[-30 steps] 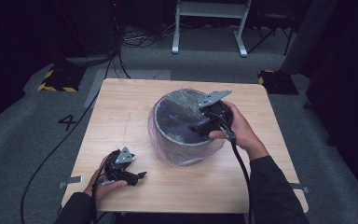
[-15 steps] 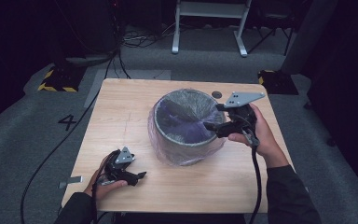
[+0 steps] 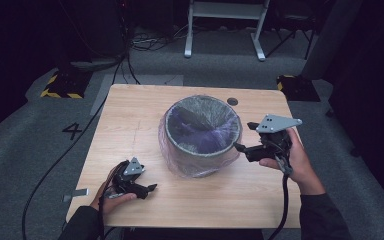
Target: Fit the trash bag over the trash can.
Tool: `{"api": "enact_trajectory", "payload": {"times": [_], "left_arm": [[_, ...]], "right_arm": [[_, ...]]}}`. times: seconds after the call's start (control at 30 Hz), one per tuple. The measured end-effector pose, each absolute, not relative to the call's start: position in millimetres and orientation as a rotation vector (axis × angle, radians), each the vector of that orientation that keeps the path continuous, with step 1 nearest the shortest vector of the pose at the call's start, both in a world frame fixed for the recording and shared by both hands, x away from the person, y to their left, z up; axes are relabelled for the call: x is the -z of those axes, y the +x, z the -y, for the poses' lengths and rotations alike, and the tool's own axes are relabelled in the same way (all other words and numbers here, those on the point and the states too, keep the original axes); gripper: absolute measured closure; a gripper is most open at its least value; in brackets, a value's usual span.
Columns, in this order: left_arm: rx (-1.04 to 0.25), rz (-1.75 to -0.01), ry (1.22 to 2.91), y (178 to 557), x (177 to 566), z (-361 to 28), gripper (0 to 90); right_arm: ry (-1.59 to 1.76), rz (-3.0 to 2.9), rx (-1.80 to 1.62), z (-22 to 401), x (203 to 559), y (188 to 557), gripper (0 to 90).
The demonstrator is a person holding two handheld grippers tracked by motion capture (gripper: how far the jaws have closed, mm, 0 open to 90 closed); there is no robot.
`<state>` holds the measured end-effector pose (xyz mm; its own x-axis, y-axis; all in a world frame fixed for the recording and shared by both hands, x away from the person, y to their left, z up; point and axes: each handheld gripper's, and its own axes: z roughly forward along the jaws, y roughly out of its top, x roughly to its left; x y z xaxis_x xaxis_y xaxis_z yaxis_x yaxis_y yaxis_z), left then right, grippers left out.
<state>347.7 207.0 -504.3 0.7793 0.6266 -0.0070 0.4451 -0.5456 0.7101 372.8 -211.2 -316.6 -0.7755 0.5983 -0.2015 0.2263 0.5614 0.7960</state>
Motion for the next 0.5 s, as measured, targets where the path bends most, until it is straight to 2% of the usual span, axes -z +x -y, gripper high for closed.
{"api": "enact_trajectory", "payload": {"times": [0.5], "left_arm": [[-0.321, -0.792, 2.240, 348, 504, -207, 13.4]], "right_arm": [[0.723, -2.334, -1.060, 239, 348, 360, 21.1]]}}
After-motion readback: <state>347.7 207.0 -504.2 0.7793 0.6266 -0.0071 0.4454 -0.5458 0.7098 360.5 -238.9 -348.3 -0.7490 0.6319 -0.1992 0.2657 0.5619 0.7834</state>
